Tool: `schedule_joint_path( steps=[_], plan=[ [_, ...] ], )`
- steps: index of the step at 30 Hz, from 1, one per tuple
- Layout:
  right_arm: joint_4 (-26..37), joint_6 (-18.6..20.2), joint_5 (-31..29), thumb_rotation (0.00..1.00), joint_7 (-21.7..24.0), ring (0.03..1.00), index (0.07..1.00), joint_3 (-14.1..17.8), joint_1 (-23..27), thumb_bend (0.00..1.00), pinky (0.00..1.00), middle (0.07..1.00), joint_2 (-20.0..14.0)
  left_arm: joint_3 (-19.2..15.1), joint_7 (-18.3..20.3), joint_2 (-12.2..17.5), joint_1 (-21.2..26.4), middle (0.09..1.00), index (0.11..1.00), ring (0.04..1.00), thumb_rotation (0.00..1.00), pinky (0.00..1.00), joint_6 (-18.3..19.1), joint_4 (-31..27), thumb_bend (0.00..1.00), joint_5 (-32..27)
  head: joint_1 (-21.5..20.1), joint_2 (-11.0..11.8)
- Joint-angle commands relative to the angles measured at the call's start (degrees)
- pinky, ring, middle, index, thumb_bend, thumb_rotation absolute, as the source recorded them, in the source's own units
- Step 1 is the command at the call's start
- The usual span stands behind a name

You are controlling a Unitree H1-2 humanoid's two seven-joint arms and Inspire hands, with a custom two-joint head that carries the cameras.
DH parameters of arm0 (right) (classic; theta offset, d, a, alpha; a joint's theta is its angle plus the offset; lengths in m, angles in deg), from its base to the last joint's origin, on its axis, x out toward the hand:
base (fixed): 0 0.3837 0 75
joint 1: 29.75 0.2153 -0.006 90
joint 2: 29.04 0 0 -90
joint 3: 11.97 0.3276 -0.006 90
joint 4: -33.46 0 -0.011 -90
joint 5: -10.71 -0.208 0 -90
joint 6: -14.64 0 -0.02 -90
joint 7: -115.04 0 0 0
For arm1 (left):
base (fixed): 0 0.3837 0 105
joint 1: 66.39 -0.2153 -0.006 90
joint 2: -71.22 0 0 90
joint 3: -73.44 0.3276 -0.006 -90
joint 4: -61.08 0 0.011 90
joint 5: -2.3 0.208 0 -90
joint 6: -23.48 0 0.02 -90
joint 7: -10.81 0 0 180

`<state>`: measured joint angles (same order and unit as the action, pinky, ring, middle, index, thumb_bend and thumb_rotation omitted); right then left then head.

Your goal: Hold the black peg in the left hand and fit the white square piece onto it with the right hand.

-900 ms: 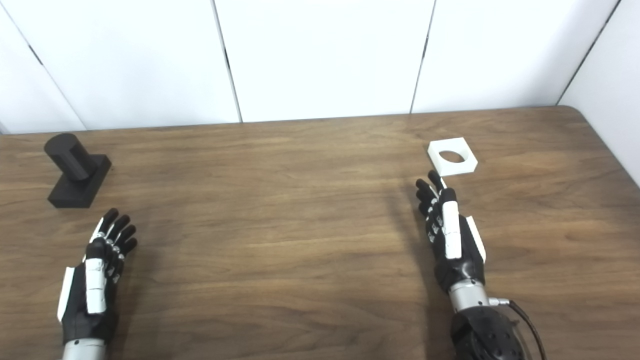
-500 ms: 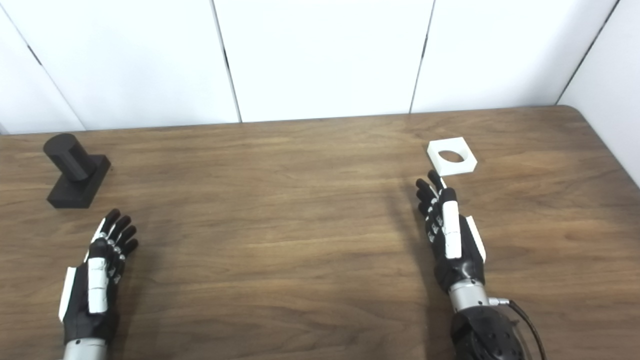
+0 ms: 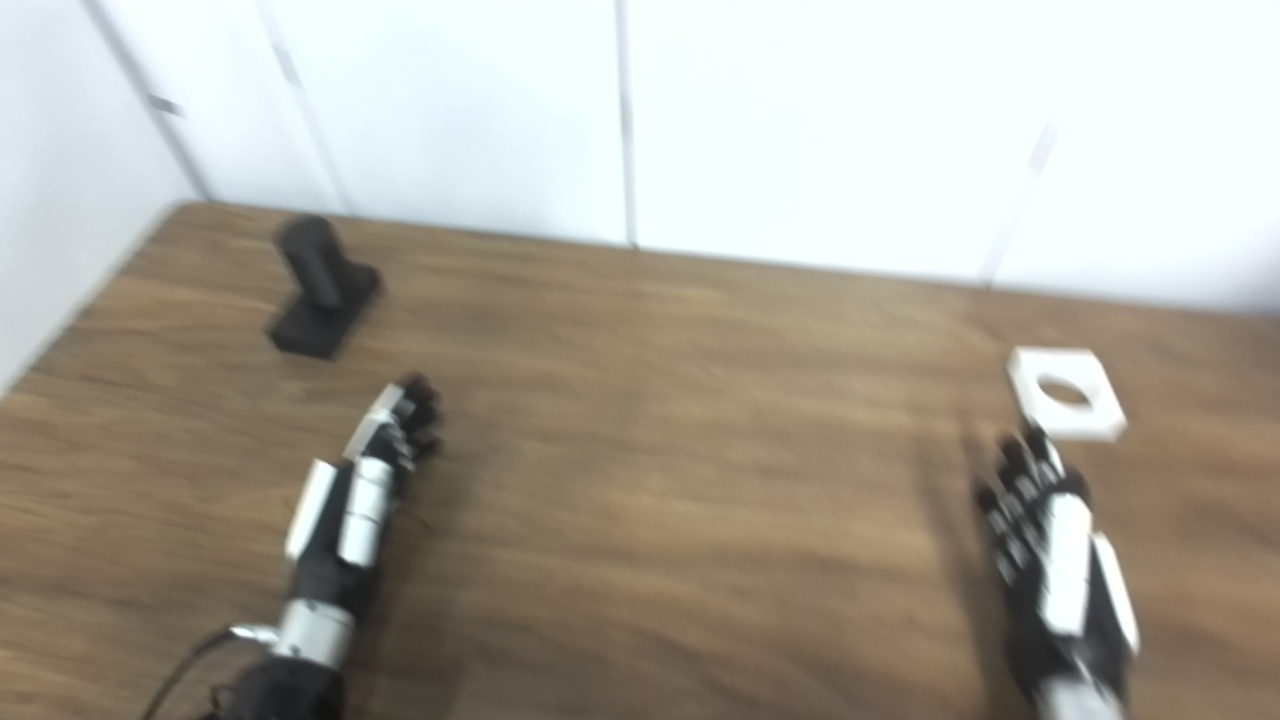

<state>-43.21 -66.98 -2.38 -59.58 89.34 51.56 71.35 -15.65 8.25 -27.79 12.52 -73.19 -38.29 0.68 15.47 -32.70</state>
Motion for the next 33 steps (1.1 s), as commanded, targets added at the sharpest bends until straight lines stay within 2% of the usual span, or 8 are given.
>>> schedule_joint_path(
  steps=[1,5,7,11,22,27,31,33],
  plan=[
    [0.07,-0.92,-0.45,1.00,0.58,1.000,0.982,0.25,-1.92,0.48,1.00,0.978,-1.59,1.06,-1.27,-4.87,-1.33,0.933,0.944,0.916,0.96,0.89,-2.20,2.55,0.65,0.97,0.81,0.74],
    [-0.06,-0.53,-0.72,1.00,0.68,1.000,0.993,0.53,-1.88,0.48,1.00,0.996,-1.48,1.84,-2.26,-5.36,-1.28,0.933,0.939,0.927,0.95,0.88,-3.58,3.80,0.65,2.07,2.05,2.46],
    [-0.11,-0.41,-1.00,1.00,0.82,1.000,0.991,0.60,-1.92,0.51,1.00,0.993,-1.41,2.10,-2.37,-5.43,-1.32,0.930,0.935,0.932,0.94,0.88,-4.12,4.22,0.64,1.90,2.10,3.00],
    [-0.42,-0.83,-1.36,1.00,1.09,1.000,0.977,0.79,-2.05,0.58,1.00,0.981,-1.23,2.43,-2.83,-5.62,-1.60,0.927,0.932,0.936,0.93,0.88,-4.46,4.44,0.64,1.77,1.75,3.16],
    [-0.35,-0.71,-1.29,1.00,1.41,0.986,0.957,0.88,-2.42,0.66,1.00,0.969,-1.67,3.66,-3.31,-4.72,-2.16,0.943,0.954,0.948,0.91,0.91,-3.91,4.04,0.65,4.95,2.47,3.17],
    [0.12,-0.55,-1.56,1.00,1.61,0.973,0.944,0.88,-2.91,0.71,1.00,0.950,-1.67,3.36,-4.79,-5.06,-2.82,0.944,0.945,0.941,0.75,0.92,-3.36,2.69,0.58,7.28,3.19,3.22],
    [0.49,-0.22,-1.44,1.00,1.66,0.989,0.946,0.68,-3.12,0.75,1.00,0.962,-1.74,2.89,-7.44,-4.87,-3.58,0.933,0.942,0.928,0.68,0.93,0.64,-2.92,0.56,13.49,3.35,3.06],
    [0.83,0.19,-1.24,1.00,1.54,0.995,0.955,0.53,-3.18,0.75,1.00,0.969,-1.76,2.58,-7.97,-4.72,-3.50,0.936,0.949,0.931,0.60,0.94,2.76,-5.27,0.57,14.44,3.35,3.06]
  ],
)
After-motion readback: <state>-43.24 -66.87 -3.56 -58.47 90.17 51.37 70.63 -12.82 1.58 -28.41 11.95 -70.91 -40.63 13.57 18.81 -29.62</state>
